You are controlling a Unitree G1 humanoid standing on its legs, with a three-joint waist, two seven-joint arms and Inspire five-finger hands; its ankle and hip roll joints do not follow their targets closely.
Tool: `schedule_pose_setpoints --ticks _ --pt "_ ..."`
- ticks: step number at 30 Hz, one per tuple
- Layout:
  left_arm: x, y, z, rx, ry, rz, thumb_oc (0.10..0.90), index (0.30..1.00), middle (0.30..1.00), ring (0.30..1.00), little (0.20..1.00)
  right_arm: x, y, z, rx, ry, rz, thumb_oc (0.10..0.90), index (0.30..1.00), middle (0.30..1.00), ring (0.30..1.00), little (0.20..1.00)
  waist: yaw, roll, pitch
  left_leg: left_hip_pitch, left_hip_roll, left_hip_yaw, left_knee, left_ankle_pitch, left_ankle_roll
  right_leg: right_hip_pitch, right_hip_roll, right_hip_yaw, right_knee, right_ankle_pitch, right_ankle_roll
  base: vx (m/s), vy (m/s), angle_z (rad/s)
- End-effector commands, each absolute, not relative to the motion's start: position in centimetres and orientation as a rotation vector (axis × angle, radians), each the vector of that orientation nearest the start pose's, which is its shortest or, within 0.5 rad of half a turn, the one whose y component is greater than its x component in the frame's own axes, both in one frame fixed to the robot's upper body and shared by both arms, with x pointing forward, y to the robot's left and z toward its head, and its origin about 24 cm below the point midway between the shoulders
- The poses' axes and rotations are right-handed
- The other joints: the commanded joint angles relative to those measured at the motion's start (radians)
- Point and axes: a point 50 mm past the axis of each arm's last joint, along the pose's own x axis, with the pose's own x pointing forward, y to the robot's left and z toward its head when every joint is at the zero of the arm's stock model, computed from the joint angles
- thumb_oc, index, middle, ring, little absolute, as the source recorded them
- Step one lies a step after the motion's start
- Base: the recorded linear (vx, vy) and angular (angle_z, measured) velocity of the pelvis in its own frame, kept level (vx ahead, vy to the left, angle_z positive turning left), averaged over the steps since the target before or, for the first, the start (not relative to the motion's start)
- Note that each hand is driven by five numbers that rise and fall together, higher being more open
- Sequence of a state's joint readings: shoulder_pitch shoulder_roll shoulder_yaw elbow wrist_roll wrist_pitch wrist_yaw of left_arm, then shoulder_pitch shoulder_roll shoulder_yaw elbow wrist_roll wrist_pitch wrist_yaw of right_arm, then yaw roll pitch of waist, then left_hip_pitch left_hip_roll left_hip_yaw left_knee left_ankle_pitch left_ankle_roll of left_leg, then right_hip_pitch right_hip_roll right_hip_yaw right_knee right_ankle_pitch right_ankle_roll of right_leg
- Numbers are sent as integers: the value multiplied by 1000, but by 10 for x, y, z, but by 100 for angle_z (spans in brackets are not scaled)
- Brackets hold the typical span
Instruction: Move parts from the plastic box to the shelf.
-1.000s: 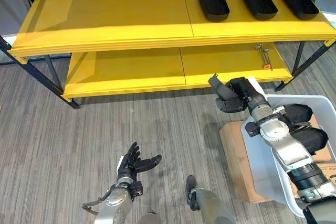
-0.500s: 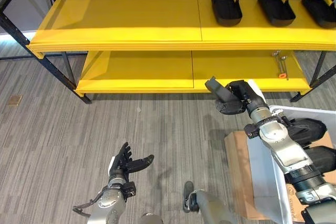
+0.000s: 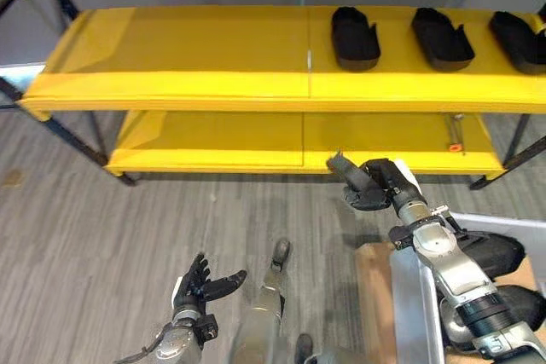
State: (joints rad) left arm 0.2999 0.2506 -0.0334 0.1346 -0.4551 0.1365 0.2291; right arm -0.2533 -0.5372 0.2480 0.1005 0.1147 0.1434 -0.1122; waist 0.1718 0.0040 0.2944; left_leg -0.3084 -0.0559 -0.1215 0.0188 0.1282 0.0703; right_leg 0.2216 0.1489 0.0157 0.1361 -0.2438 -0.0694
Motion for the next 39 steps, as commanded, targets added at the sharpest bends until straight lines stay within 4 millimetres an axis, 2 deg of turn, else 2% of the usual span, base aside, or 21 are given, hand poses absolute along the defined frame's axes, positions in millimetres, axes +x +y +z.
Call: schedule_pose_setpoints --ticks 1,2,5,12,15,24,34,38,39 --pt "190 232 -5 -22 308 265 900 1000 1000 1000 1000 304 -201 147 -472 -308 -14 400 300 300 300 300 -7 -55 -153 4 74 -41 -7 113 -144 -23 -214 -25 -52 24 157 245 162 -51" --pt "190 232 -5 -22 308 265 900 1000 1000 1000 1000 304 -201 147 -472 -308 -14 400 300 300 300 300 -7 -57 -154 0 72 -41 -2 110 -143 -23 -216 -26 -54 24 158 228 152 -23" --pt "196 234 -1 4 296 257 900 1000 1000 1000 1000 302 -199 144 -461 -301 -17 400 300 300 300 300 -4 -86 -167 -55 39 -29 106 46 -126 -33 -261 -36 -61 48 182 155 116 1" --pt "197 238 0 6 297 271 900 1000 1000 1000 1000 300 -198 143 -443 -301 -12 400 300 300 300 300 7 -123 -179 -116 7 -28 206 -37 -101 -42 -293 -46 -81 79 205 107 65 14" --pt "196 241 1 12 301 281 900 1000 1000 1000 1000 303 -192 144 -429 -304 2 400 300 300 300 300 17 -145 -178 -134 -3 -23 253 -89 -81 -57 -322 -36 -81 124 224 133 117 10" --pt "200 246 7 23 274 295 900 1000 1000 1000 1000 305 -186 145 -419 -307 16 400 300 300 300 300 30 -166 -178 -164 -18 -17 298 -131 -72 -69 -345 -42 -105 182 240 37 60 -5" --pt "202 247 9 33 269 294 900 1000 1000 1000 1000 308 -182 146 -407 -307 25 400 300 300 300 300 38 -184 -177 -178 -11 -11 328 -159 -67 -69 -358 -59 -134 198 249 2 9 0" --pt "202 245 9 50 276 268 900 1000 1000 1000 1000 309 -181 146 -408 -305 33 400 300 300 300 300 36 -197 -174 -177 -17 -15 355 -188 -53 -86 -370 -44 -106 255 257 43 82 -6" --pt "204 242 8 80 283 228 900 1000 1000 1000 1000 307 -182 146 -405 -308 30 400 300 300 300 300 21 -188 -164 -140 -35 -26 358 -214 -29 -128 -379 -22 9 325 244 94 172 -7"
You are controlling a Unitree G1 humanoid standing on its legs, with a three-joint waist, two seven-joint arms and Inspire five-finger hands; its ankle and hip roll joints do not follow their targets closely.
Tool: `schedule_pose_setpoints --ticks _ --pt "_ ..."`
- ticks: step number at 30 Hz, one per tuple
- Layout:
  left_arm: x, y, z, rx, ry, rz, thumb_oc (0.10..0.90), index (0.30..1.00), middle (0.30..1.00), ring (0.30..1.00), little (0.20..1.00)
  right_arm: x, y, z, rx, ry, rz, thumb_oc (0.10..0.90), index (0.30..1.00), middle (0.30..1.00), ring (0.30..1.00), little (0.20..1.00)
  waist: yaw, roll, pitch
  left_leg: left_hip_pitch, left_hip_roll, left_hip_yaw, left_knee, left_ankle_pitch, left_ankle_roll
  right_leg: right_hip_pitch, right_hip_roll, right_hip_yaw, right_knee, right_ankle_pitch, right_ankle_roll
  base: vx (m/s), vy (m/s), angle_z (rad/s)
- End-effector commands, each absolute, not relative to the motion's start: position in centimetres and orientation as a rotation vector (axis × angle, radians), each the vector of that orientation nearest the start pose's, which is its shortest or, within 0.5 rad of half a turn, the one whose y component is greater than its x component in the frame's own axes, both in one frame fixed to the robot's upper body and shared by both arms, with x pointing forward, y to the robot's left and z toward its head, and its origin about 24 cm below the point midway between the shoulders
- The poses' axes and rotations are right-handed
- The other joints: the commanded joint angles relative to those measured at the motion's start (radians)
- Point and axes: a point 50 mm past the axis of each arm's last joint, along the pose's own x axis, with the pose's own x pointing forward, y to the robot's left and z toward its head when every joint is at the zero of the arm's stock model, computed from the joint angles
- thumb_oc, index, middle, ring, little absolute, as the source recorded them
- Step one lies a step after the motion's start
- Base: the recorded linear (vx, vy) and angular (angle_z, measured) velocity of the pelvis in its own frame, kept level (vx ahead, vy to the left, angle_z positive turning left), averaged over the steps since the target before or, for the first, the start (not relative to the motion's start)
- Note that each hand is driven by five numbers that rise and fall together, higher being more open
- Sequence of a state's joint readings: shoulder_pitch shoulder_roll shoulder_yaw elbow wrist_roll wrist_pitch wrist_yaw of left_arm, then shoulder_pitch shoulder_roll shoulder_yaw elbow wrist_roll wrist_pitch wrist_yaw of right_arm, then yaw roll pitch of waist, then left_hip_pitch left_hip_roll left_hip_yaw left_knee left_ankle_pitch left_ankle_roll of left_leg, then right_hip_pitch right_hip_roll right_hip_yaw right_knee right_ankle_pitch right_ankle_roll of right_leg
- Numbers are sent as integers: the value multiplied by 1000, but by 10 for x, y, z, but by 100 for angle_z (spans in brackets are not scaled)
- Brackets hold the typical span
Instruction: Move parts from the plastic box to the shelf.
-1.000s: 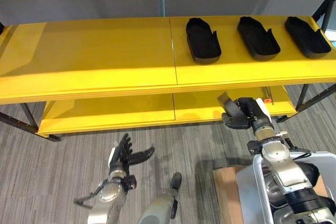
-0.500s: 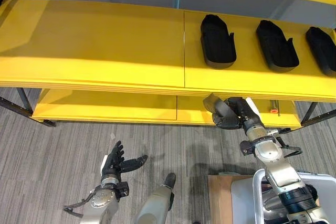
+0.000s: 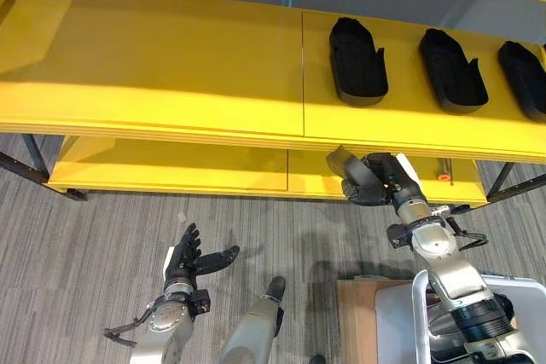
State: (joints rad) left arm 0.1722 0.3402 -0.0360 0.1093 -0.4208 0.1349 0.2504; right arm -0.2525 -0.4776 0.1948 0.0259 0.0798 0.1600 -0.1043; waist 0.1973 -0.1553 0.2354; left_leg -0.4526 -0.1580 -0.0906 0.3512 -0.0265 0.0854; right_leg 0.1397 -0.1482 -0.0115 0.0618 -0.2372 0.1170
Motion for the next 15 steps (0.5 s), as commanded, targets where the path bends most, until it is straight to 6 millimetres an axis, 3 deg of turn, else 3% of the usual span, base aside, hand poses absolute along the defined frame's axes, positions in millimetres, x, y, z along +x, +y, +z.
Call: schedule_pose_setpoints --ticks 1,3,5,7,8,9,10,13,14,15 --pt "205 242 9 79 282 228 900 1000 1000 1000 1000 307 -182 146 -406 -309 30 400 300 300 300 300 -5 -29 -107 3 68 -57 20 -53 -44 -50 -81 6 83 321 57 75 194 4" --pt "208 242 13 106 261 210 900 1000 1000 1000 1000 309 -177 148 -412 -322 43 400 300 300 300 300 -22 -9 -90 48 61 -59 1 -54 -28 -98 -85 12 179 397 33 30 178 13" --pt "209 245 17 119 245 216 900 1000 1000 1000 1000 311 -171 150 -415 -333 60 400 300 300 300 300 -36 23 -74 105 67 -60 -36 -47 -16 -154 -83 -4 272 412 7 82 243 -7" --pt "207 245 18 120 243 223 900 1000 1000 1000 1000 312 -170 149 -418 -330 64 400 300 300 300 300 -38 34 -69 134 69 -54 -58 -45 -14 -167 -80 -28 291 382 2 123 165 -25" --pt "205 246 16 105 248 237 900 1000 1000 1000 1000 314 -166 148 -412 -325 75 400 300 300 300 300 -47 46 -60 207 71 -43 -119 -43 -11 -230 -34 -80 280 302 -4 222 173 -18" --pt "204 244 12 90 264 240 900 1000 1000 1000 1000 314 -166 146 -407 -316 84 400 300 300 300 300 -81 55 -48 265 55 -71 -189 -13 -8 -333 107 -61 273 205 -20 261 208 -24" --pt "203 245 11 88 267 241 900 1000 1000 1000 1000 314 -167 146 -398 -317 83 400 300 300 300 300 -89 48 -39 282 38 -77 -209 -2 -8 -369 149 -69 237 210 -13 215 116 -3" --pt "198 248 8 70 279 267 900 1000 1000 1000 1000 314 -163 144 -390 -313 99 400 300 300 300 300 -82 32 -34 335 25 -73 -245 10 -28 -292 123 -154 72 216 -13 132 12 56" --pt "196 247 6 66 283 271 900 1000 1000 1000 1000 313 -163 142 -396 -308 103 400 300 300 300 300 -78 30 -36 340 30 -57 -247 5 -31 -262 116 -159 51 217 -13 56 -25 20" --pt "195 246 4 63 288 269 900 1000 1000 1000 1000 312 -163 140 -399 -303 108 400 300 300 300 300 -77 30 -38 340 32 -61 -250 6 -31 -251 140 -107 40 207 -28 37 -31 -3"
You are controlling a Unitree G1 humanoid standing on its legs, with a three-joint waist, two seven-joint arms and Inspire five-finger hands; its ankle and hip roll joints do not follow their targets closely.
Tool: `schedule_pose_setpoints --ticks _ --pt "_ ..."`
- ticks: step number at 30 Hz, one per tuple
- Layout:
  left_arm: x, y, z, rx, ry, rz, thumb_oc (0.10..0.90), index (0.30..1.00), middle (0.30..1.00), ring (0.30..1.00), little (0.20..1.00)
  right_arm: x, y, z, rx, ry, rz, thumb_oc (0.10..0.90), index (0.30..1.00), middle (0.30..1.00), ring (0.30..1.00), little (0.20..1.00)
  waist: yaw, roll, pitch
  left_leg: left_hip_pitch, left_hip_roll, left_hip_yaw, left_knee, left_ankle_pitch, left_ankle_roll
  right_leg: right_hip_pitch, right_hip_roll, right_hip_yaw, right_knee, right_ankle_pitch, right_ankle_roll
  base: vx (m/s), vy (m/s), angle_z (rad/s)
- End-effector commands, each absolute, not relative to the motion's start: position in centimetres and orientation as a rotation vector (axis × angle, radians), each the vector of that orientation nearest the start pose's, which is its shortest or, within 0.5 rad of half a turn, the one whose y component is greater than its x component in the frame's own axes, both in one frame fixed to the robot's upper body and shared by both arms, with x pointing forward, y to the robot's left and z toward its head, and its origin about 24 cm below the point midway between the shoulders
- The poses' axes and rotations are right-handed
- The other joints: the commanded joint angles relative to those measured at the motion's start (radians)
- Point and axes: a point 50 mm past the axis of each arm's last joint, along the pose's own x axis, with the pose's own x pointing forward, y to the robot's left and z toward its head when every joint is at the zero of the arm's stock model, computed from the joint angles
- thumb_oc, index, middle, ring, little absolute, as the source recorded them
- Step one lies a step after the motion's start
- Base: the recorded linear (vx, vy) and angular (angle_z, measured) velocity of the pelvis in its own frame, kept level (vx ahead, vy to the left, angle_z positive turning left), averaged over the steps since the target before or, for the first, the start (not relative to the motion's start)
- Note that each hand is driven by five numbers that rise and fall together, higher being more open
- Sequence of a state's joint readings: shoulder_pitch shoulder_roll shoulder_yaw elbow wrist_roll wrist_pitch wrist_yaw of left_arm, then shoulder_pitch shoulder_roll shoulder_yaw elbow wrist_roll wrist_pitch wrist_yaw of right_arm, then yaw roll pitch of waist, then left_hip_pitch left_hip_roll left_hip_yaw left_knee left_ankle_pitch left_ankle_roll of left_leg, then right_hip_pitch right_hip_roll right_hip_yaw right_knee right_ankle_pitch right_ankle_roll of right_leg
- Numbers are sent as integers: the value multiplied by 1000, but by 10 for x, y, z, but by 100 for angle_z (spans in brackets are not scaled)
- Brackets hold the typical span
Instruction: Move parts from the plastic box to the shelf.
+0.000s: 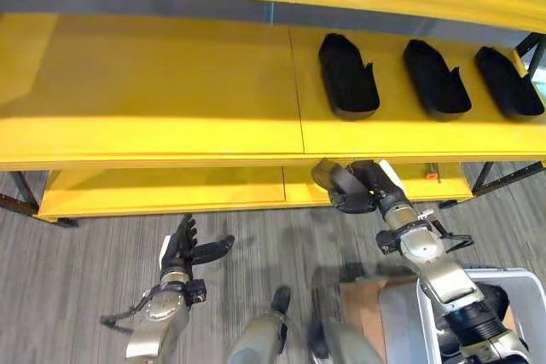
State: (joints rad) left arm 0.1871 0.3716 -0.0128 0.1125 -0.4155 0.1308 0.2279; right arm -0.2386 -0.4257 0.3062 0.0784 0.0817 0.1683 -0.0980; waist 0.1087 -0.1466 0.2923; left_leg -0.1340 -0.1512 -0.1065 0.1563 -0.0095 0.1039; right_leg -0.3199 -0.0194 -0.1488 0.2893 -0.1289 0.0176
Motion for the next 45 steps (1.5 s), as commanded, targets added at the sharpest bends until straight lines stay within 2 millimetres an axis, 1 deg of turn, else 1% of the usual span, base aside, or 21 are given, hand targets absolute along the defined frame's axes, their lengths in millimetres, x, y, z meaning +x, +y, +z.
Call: schedule_pose_setpoints --ticks 1,3,6,14,16,17,18,19,20,21,23,24,25,26,27,28,30,34,35,38,45 --pt "193 247 4 60 284 275 900 1000 1000 1000 1000 311 -166 139 -405 -299 103 400 300 300 300 300 12 23 -100 20 31 -48 -65 -9 -53 214 24 50 -213 103 71 42 -45 -20" --pt "190 246 2 36 291 289 900 1000 1000 1000 1000 311 -163 141 -405 -307 116 400 300 300 300 300 27 21 -109 24 35 -27 -65 -12 -56 243 4 0 -243 118 73 75 -47 -25" --pt "184 243 -3 28 326 266 900 1000 1000 1000 1000 308 -169 134 -400 -269 116 400 300 300 300 300 17 30 -145 60 46 -24 -104 -8 -60 292 18 16 -287 116 67 96 -44 -19" --pt "180 241 -7 16 349 261 900 1000 1000 1000 1000 304 -174 133 -409 -264 113 400 300 300 300 300 12 38 -144 64 54 -42 -98 -8 -79 306 15 -5 -278 85 50 -2 -52 10" --pt "180 240 -7 2 347 264 900 1000 1000 1000 1000 303 -177 134 -411 -270 105 400 300 300 300 300 13 43 -130 37 45 -51 -46 -11 -95 306 12 -13 -276 76 43 -110 -89 25" --pt "184 237 -6 -8 334 254 900 1000 1000 1000 1000 302 -180 138 -415 -283 92 400 300 300 300 300 15 51 -95 -31 26 -51 59 -8 -126 301 -1 -32 -272 72 30 -215 -83 35" --pt "187 235 -4 -10 324 245 900 1000 1000 1000 1000 303 -181 140 -419 -291 88 400 300 300 300 300 16 56 -79 -65 24 -47 116 4 -142 297 -5 -41 -266 70 26 -267 -70 76" --pt "189 233 -2 -21 309 241 900 1000 1000 1000 1000 304 -179 142 -419 -302 94 400 300 300 300 300 23 64 -64 -90 31 -53 176 3 -146 289 -7 -49 -256 72 20 -145 -26 81" --pt "190 233 -2 -21 309 242 900 1000 1000 1000 1000 304 -179 142 -419 -302 94 400 300 300 300 300 23 65 -64 -91 32 -53 179 2 -146 289 -7 -48 -255 72 19 -101 0 77" --pt "190 233 -2 -22 308 246 900 1000 1000 1000 1000 305 -179 142 -423 -300 92 400 300 300 300 300 22 62 -61 -98 51 -49 187 -3 -143 286 -12 -44 -251 73 21 -27 27 25" --pt "189 234 -2 -26 308 253 900 1000 1000 1000 1000 305 -181 139 -427 -286 85 400 300 300 300 300 13 50 -64 -87 128 -39 158 -17 -136 286 -32 -40 -244 71 27 -9 84 -1" --pt "188 233 -2 -28 311 251 900 1000 1000 1000 1000 305 -182 139 -429 -280 78 400 300 300 300 300 3 50 -74 -66 207 -43 92 21 -149 287 -48 -42 -239 68 36 11 92 -7" --pt "188 233 -2 -29 312 251 900 1000 1000 1000 1000 305 -182 138 -429 -279 78 400 300 300 300 300 3 50 -75 -62 209 -43 83 25 -151 287 -48 -42 -238 67 35 46 172 -3" --pt "188 233 -2 -27 314 252 900 1000 1000 1000 1000 305 -185 140 -434 -281 65 400 300 300 300 300 -9 61 -89 -50 280 -41 -6 80 -173 288 -54 -45 -228 54 40 56 174 8" --pt "189 231 -2 -30 313 248 900 1000 1000 1000 1000 304 -188 141 -442 -287 55 400 300 300 300 300 -19 72 -97 -27 312 -19 -67 104 -185 286 -57 -52 -213 44 41 75 242 21" --pt "190 230 -2 -32 311 241 900 1000 1000 1000 1000 303 -190 142 -448 -288 48 400 300 300 300 300 -23 85 -106 -8 324 -9 -109 113 -191 286 -59 -58 -203 36 44 41 132 29" --pt "192 227 -3 -33 310 231 900 1000 1000 1000 1000 302 -191 143 -453 -294 45 400 300 300 300 300 -28 97 -112 20 330 9 -150 114 -197 289 -64 -69 -193 33 45 22 138 17" --pt "197 227 2 10 288 191 900 1000 1000 1000 1000 301 -194 144 -447 -301 18 400 300 300 300 300 -35 106 -128 28 278 5 -99 66 -193 321 -106 -79 -194 44 61 60 183 0" --pt "197 229 2 24 286 186 900 1000 1000 1000 1000 301 -191 146 -443 -312 22 400 300 300 300 300 -29 106 -136 34 261 10 -81 38 -186 337 -120 -77 -198 47 69 80 191 42" --pt "199 232 4 40 283 196 900 1000 1000 1000 1000 303 -183 146 -420 -320 38 400 300 300 300 300 -19 100 -148 40 235 23 -47 2 -173 363 -142 -70 -210 51 84 75 154 13" --pt "200 235 7 39 275 216 900 1000 1000 1000 1000 305 -171 154 -406 -352 89 400 300 300 300 300 -6 79 -173 56 222 28 -54 -15 -163 379 -155 -61 -234 64 101 44 67 2"
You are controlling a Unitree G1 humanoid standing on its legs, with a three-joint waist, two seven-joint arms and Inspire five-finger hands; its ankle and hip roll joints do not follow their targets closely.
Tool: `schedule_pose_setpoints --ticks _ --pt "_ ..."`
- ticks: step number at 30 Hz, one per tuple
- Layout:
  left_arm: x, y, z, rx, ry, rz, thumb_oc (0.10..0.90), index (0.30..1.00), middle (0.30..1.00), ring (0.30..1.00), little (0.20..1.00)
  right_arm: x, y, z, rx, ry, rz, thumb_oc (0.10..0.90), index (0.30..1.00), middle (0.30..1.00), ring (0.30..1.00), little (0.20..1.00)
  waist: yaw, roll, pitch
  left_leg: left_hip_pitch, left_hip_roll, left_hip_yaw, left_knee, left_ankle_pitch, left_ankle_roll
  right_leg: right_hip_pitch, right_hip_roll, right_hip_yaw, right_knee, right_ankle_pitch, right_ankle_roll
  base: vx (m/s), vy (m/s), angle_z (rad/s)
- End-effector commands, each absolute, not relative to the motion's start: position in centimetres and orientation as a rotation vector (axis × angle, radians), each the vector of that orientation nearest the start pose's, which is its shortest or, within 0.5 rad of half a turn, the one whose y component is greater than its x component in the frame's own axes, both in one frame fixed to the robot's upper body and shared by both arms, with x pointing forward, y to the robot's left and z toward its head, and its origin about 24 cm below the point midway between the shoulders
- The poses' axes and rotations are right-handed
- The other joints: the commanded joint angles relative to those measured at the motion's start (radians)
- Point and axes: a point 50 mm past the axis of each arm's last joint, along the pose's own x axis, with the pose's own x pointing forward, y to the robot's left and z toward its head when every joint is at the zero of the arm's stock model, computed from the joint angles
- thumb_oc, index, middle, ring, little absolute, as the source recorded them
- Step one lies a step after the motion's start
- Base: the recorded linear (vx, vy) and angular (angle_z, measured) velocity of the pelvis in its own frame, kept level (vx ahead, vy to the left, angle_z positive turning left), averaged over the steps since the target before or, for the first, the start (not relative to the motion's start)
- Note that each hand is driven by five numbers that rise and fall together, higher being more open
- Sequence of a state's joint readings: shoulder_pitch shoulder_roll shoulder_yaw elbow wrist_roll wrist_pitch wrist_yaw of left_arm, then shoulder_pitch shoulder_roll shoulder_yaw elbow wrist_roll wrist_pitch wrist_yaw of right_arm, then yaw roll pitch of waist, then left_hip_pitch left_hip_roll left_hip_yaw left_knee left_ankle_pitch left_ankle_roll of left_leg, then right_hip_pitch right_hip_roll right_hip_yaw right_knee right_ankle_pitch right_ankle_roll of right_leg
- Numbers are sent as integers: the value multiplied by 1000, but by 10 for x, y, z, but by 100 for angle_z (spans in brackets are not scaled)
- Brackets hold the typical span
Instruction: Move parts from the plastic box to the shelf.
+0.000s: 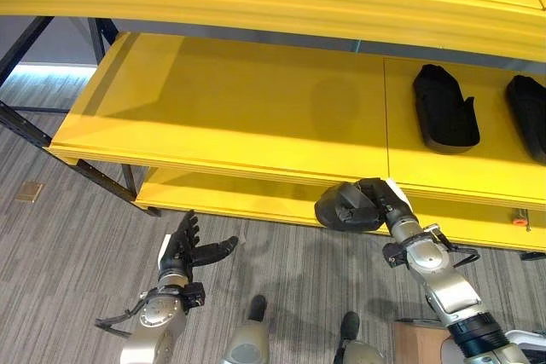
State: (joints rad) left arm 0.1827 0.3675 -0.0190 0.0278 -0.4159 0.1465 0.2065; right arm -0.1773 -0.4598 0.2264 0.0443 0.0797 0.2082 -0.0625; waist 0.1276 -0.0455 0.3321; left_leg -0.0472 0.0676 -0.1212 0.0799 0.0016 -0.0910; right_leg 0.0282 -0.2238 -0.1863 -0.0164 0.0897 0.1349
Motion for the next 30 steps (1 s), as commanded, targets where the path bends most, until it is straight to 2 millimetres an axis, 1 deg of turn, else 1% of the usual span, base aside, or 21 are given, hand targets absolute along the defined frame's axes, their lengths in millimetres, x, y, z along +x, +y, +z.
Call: schedule_pose_setpoints --ticks 1,4,6,7,8,9,10,11,12,13,16,18,19,20,22,23,27,30 --pt "199 235 5 38 280 218 900 1000 1000 1000 1000 305 -169 156 -398 -358 100 400 300 300 300 300 -23 -26 -217 -28 4 44 20 -27 33 33 49 -21 67 -152 -14 10 20 -6" --pt "198 234 4 32 288 222 900 1000 1000 1000 1000 305 -162 158 -385 -369 138 400 300 300 300 300 -19 -35 -224 -20 6 48 11 -29 34 38 49 -19 59 -147 -11 5 23 -7" --pt "197 235 3 26 292 227 900 1000 1000 1000 1000 306 -149 160 -365 -379 196 400 300 300 300 300 -11 -41 -229 -12 8 50 3 -31 35 42 50 -19 52 -145 -8 -3 8 -6" --pt "196 235 2 22 299 232 900 1000 1000 1000 1000 306 -140 164 -348 -392 239 400 300 300 300 300 -5 -45 -233 -6 10 52 -5 -30 34 45 51 -20 46 -143 -7 -4 5 -5" --pt "196 235 2 19 298 235 900 1000 1000 1000 1000 306 -134 167 -334 -403 264 400 300 300 300 300 -1 -49 -235 -4 11 51 -8 -29 34 48 51 -22 43 -142 -6 -7 4 -9" --pt "195 235 2 14 298 237 900 1000 1000 1000 1000 307 -128 171 -324 -419 284 400 300 300 300 300 3 -51 -237 -2 12 49 -11 -28 34 51 50 -23 40 -141 -6 -2 -3 -9" --pt "195 235 2 14 298 237 900 1000 1000 1000 1000 307 -128 171 -324 -419 285 400 300 300 300 300 2 -51 -237 -2 12 49 -11 -28 34 51 50 -23 40 -141 -6 -6 0 -6" --pt "195 236 3 10 295 241 900 1000 1000 1000 1000 307 -122 176 -303 -439 309 400 300 300 300 300 8 -53 -238 -2 12 48 -14 -26 33 52 50 -25 38 -139 -6 0 0 0" --pt "196 237 3 2 292 249 900 1000 1000 1000 1000 308 -110 184 -248 -459 355 400 300 300 300 300 18 -57 -240 -4 12 45 -16 -23 32 54 50 -30 33 -137 -5 -17 -1 5" --pt "196 237 3 1 292 250 900 1000 1000 1000 1000 308 -110 185 -248 -459 356 400 300 300 300 300 17 -57 -240 -4 12 44 -16 -23 32 54 50 -30 32 -136 -5 -15 2 4" --pt "197 237 2 -8 294 259 900 1000 1000 1000 1000 310 -91 191 -156 -458 432 400 300 300 300 300 32 -63 -244 -5 10 39 -24 -18 31 59 49 -37 25 -133 -5 -3 1 13" --pt "197 238 2 -13 296 266 900 1000 1000 1000 1000 310 -79 199 -127 -476 479 400 300 300 300 300 42 -67 -244 -6 9 35 -29 -15 30 62 48 -44 21 -132 -5 -2 -13 12" --pt "199 239 2 -9 293 269 900 1000 1000 1000 1000 307 -63 206 -81 -490 552 400 300 300 300 300 54 -70 -246 -9 7 30 -32 -12 29 64 48 -49 18 -131 -5 0 -12 20" --pt "199 239 2 -10 292 269 900 1000 1000 1000 1000 308 -62 207 -81 -491 553 400 300 300 300 300 53 -70 -245 -9 7 29 -33 -11 29 64 48 -50 18 -131 -5 3 -7 20" --pt "200 240 3 -2 290 268 900 1000 1000 1000 1000 306 -52 217 -62 -517 594 400 300 300 300 300 59 -72 -247 -10 5 25 -36 -8 28 66 48 -55 13 -128 -5 4 -3 12" --pt "201 241 5 5 281 268 900 1000 1000 1000 1000 302 -43 229 -56 -558 636 400 300 300 300 300 67 -72 -250 -11 3 23 -40 -7 28 68 47 -62 9 -126 -6 12 0 15" --pt "204 241 7 -10 265 287 900 1000 1000 1000 1000 292 -28 253 -11 -654 693 400 300 300 300 300 75 -71 -251 -16 -3 16 -49 -3 30 69 45 -72 3 -121 -5 18 5 13" --pt "206 242 6 14 268 281 900 1000 1000 1000 1000 289 -27 267 -1 -711 692 400 300 300 300 300 74 -69 -251 -18 -4 16 -58 2 32 62 44 -70 3 -118 -3 5 3 1"
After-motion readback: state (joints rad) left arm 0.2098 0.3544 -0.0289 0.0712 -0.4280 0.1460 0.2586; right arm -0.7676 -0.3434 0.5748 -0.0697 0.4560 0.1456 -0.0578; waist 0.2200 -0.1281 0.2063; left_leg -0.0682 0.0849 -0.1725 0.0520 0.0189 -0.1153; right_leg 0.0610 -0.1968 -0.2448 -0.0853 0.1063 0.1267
